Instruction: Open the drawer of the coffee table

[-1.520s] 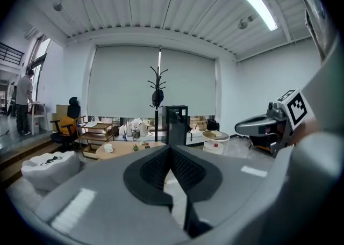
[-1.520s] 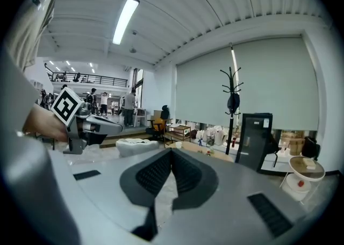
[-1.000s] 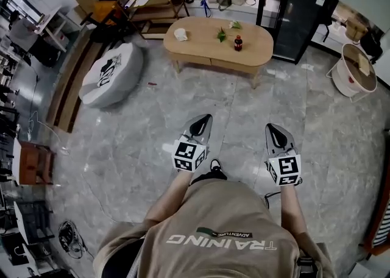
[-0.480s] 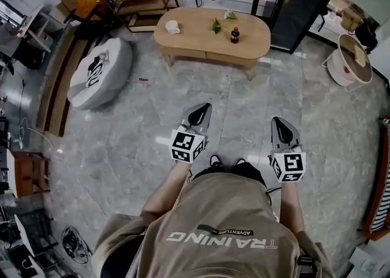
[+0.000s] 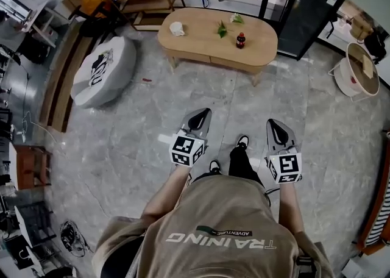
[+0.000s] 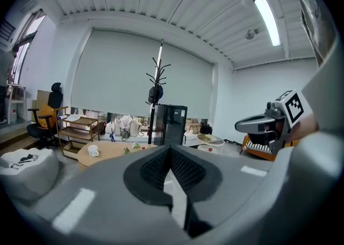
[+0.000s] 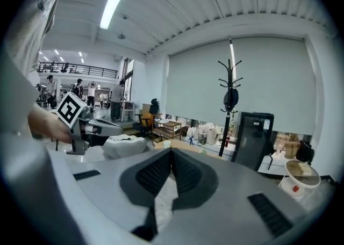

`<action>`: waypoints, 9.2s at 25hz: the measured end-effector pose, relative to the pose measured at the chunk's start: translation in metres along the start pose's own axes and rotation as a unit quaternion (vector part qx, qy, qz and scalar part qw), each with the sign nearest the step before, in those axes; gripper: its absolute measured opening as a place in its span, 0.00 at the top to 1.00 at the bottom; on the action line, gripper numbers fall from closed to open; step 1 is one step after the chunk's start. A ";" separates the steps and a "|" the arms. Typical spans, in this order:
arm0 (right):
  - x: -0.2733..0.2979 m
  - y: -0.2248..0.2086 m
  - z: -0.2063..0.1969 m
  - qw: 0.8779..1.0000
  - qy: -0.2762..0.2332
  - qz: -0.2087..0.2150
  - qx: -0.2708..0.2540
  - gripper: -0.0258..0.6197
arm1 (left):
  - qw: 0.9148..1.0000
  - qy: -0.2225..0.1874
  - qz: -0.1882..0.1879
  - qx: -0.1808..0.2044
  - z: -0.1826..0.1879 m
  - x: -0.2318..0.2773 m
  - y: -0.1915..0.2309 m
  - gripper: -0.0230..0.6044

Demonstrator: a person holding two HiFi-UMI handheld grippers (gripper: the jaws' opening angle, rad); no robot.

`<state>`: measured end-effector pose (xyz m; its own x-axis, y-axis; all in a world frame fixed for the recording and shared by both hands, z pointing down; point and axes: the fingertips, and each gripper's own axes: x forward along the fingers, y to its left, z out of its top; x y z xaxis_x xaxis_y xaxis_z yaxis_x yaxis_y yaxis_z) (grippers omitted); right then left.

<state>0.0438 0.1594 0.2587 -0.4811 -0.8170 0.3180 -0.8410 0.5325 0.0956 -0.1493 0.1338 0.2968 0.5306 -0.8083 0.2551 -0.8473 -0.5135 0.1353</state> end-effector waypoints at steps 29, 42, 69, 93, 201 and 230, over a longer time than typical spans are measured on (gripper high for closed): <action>0.123 -0.166 -0.021 0.996 -0.001 0.082 0.041 0.95 | 0.997 0.029 0.065 0.008 0.060 0.166 0.011 0.95; 0.206 -0.210 -0.012 0.997 -0.014 0.057 0.041 0.95 | 0.999 -0.007 0.014 0.049 0.065 0.276 0.044 0.95; 0.465 -0.236 -0.241 0.996 -0.043 0.037 0.074 0.95 | 0.997 0.033 0.033 0.057 -0.206 0.447 0.223 0.95; 0.540 -0.172 -0.459 0.986 -0.108 0.116 0.050 0.95 | 0.991 -0.020 -0.034 -0.127 -0.489 0.539 0.279 0.95; 0.485 -0.170 -0.393 0.986 -0.134 0.101 0.017 0.95 | 0.998 -0.021 -0.049 0.025 -0.393 0.471 0.207 0.95; 0.463 -0.220 -0.139 0.993 -0.080 0.076 0.032 0.95 | 0.996 0.062 0.021 0.068 -0.132 0.453 0.228 0.95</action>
<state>0.0409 -0.3052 0.5157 -0.6322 -0.7559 0.1700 -0.7674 0.6411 -0.0033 -0.1047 -0.3116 0.5701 0.4812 -0.7922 0.3754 -0.8532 -0.5216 -0.0071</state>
